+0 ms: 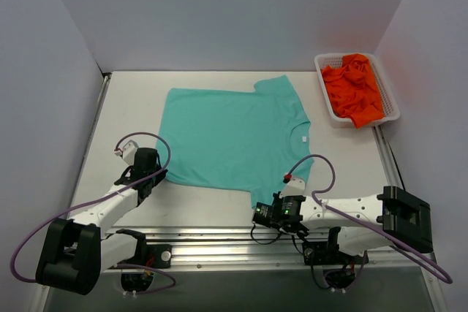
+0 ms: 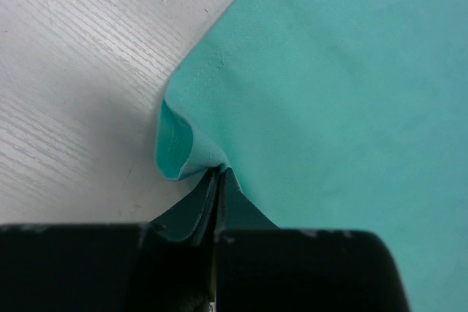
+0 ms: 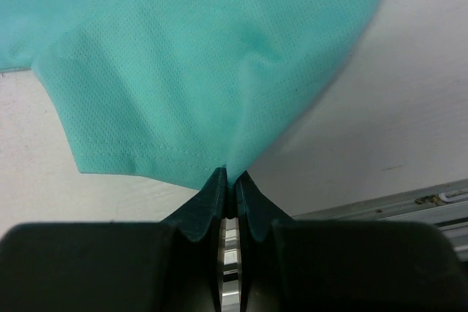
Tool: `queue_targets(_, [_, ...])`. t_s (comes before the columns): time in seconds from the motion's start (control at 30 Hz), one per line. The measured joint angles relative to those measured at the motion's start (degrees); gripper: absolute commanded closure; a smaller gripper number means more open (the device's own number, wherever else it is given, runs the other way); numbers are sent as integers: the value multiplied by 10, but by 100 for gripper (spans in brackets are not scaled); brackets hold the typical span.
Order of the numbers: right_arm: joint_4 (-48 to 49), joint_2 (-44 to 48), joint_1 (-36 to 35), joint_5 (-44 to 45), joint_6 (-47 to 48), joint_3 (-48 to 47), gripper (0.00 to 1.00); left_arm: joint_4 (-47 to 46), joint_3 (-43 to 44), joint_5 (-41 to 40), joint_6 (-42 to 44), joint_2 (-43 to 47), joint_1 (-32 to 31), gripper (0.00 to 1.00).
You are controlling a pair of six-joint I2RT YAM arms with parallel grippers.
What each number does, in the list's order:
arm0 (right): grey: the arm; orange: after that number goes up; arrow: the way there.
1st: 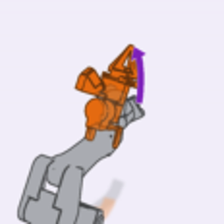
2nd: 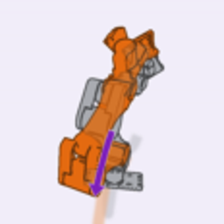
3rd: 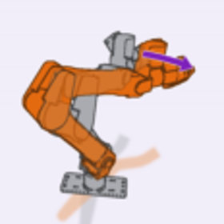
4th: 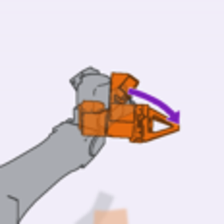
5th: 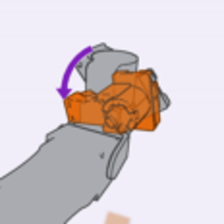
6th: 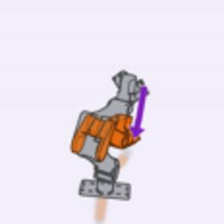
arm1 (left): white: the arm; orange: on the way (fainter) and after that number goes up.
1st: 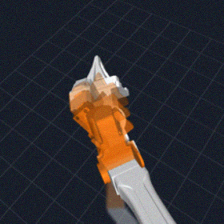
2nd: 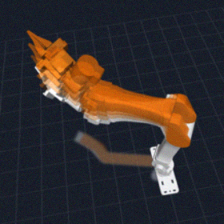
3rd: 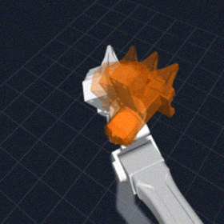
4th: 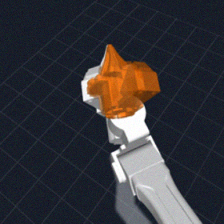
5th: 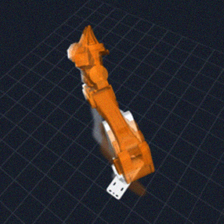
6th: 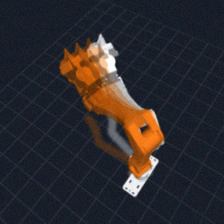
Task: Fold and stack the t-shirts
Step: Fold the tshirt
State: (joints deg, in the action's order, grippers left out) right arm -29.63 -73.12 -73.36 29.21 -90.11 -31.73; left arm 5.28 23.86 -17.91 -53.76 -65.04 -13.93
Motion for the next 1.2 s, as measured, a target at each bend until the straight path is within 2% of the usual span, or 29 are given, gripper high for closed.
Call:
queue_targets(0.6, [-60, 16, -6, 60, -18, -24, 100, 1, 0, 1, 0, 16, 0, 98])
queue_targets(0.97, [-67, 25, -6, 79, -15, -26, 100, 32, 0, 1, 0, 88, -1, 98])
queue_targets(1.2, [-78, 47, -6, 89, -14, -30, 100, 56, 0, 1, 0, 103, -3, 98])
